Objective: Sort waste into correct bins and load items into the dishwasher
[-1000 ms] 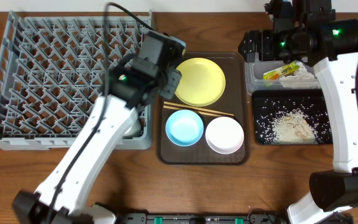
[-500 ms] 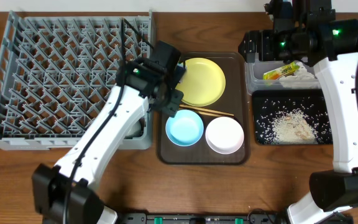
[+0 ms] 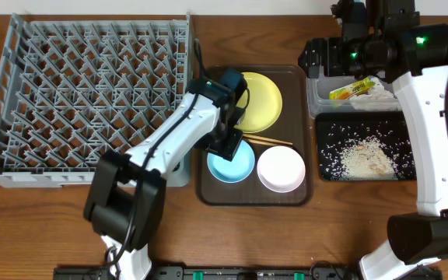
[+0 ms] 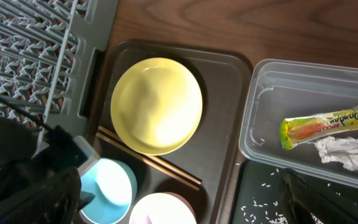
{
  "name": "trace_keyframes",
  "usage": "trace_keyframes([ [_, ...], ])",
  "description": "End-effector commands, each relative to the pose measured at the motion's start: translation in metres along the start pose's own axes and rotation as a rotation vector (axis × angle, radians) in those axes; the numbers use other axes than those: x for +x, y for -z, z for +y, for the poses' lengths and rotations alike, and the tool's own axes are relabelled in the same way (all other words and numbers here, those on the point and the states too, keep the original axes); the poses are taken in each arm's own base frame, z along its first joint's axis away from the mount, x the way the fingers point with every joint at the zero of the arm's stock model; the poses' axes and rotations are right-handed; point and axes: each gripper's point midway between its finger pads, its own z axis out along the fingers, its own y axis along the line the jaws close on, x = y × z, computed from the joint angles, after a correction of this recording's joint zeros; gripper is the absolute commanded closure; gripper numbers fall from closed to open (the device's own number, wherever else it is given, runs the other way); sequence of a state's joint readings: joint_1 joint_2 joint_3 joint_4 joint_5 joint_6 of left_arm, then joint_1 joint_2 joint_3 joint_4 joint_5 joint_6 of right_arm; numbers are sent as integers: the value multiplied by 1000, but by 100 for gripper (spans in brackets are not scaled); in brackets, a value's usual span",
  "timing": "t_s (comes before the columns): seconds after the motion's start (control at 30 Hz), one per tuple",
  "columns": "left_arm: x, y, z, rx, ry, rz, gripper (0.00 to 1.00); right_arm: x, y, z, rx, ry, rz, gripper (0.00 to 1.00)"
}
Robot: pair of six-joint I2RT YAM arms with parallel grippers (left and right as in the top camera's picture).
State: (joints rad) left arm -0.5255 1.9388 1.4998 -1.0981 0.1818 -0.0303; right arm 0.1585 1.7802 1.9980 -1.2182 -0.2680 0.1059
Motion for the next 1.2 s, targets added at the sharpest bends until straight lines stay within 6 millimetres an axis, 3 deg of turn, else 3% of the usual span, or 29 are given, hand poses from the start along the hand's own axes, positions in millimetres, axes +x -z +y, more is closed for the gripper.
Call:
trace_keyframes([
  [0.0, 3, -9, 2, -1, 24, 28, 46, 1, -3, 1, 6, 3, 7, 1],
  [0.4, 0, -9, 25, -133, 51, 12, 45, 1, -3, 2, 5, 5, 8, 1],
  [0.7, 8, -35, 29, -133, 52, 17, 46, 1, -3, 2, 4, 6, 8, 1],
  [0.83, 5, -43, 24, -99, 51, 0, 63, 1, -3, 3, 4, 7, 9, 1],
  [1.0, 5, -53, 18, -57, 49, -12, 72, 1, -3, 3, 4, 7, 9, 1],
  [1.07, 5, -55, 19, -57, 49, -14, 80, 1, -3, 3, 4, 7, 9, 1],
  [1.1, 5, -55, 19, -57, 50, -13, 89, 1, -3, 3, 4, 7, 9, 1],
  [1.17, 5, -55, 19, -58, 49, -13, 92, 1, -3, 3, 4, 7, 9, 1],
])
